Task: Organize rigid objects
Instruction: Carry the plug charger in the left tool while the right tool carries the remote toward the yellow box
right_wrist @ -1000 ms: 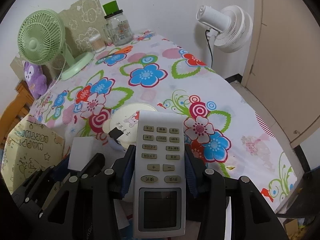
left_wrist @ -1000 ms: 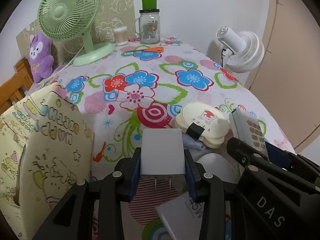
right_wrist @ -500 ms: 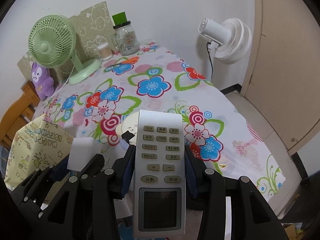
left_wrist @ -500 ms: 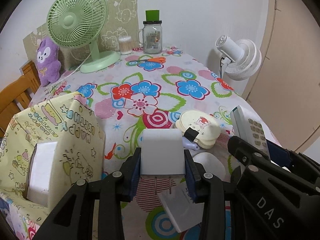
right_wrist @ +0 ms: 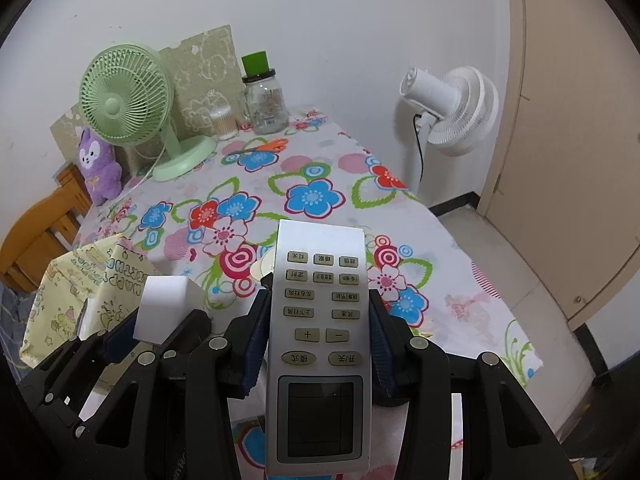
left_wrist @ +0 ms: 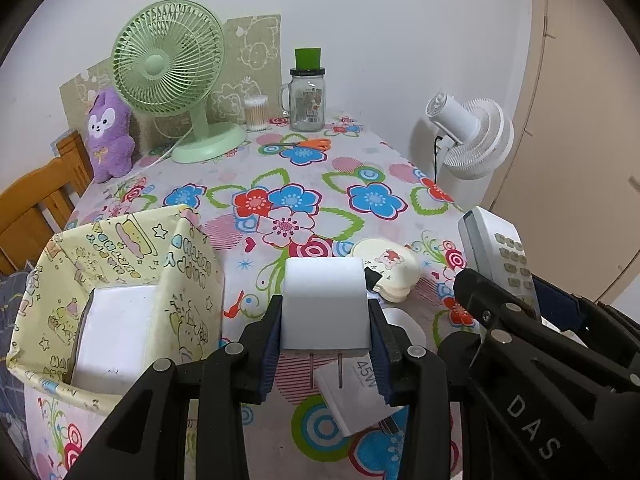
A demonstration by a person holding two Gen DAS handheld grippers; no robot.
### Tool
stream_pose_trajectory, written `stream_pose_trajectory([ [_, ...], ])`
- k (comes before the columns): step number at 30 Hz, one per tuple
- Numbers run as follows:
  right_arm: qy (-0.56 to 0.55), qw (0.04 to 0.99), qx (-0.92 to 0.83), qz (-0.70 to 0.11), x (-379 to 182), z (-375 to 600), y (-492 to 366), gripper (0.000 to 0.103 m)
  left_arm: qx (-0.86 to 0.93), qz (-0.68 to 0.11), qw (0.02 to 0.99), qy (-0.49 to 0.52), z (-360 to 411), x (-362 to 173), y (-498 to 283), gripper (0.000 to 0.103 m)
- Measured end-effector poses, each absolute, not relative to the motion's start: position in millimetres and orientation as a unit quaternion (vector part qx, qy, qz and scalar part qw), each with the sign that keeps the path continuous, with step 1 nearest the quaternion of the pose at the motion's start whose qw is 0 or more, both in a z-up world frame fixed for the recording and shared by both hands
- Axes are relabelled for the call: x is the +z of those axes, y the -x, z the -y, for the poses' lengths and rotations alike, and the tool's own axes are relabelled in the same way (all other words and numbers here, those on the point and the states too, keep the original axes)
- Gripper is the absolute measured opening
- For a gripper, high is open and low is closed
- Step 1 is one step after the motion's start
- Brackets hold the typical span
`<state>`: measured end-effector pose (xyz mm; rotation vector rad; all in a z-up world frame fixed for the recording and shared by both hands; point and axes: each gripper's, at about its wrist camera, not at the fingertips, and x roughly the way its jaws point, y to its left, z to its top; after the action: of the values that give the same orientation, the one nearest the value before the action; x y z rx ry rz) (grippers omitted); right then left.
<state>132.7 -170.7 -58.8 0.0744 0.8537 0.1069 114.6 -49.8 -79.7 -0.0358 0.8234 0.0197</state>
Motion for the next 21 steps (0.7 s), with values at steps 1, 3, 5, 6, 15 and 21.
stream_pose_trajectory([
  [1, -0.035, 0.909, 0.052, -0.412, -57, 171, -131, 0.049, 0.010, -0.399, 0.917, 0.017, 50, -78, -113, 0.040],
  [3, -0.034, 0.911, 0.053, -0.408, -52, 171, -128, 0.049, 0.010, -0.394, 0.919, 0.016, 50, -74, -110, 0.040],
  [5, -0.033, 0.913, 0.054, -0.404, -48, 171, -125, 0.049, 0.009, -0.391, 0.920, 0.016, 50, -69, -106, 0.040],
  [6, -0.034, 0.913, 0.055, -0.402, -45, 171, -123, 0.049, 0.006, -0.391, 0.920, 0.017, 50, -67, -105, 0.040],
  [15, -0.033, 0.919, 0.063, -0.388, -31, 168, -110, 0.049, 0.001, -0.382, 0.924, 0.006, 50, -52, -93, 0.040],
  [21, -0.022, 0.925, 0.066, -0.374, -19, 161, -103, 0.049, 0.003, -0.372, 0.928, 0.005, 44, -41, -86, 0.040],
])
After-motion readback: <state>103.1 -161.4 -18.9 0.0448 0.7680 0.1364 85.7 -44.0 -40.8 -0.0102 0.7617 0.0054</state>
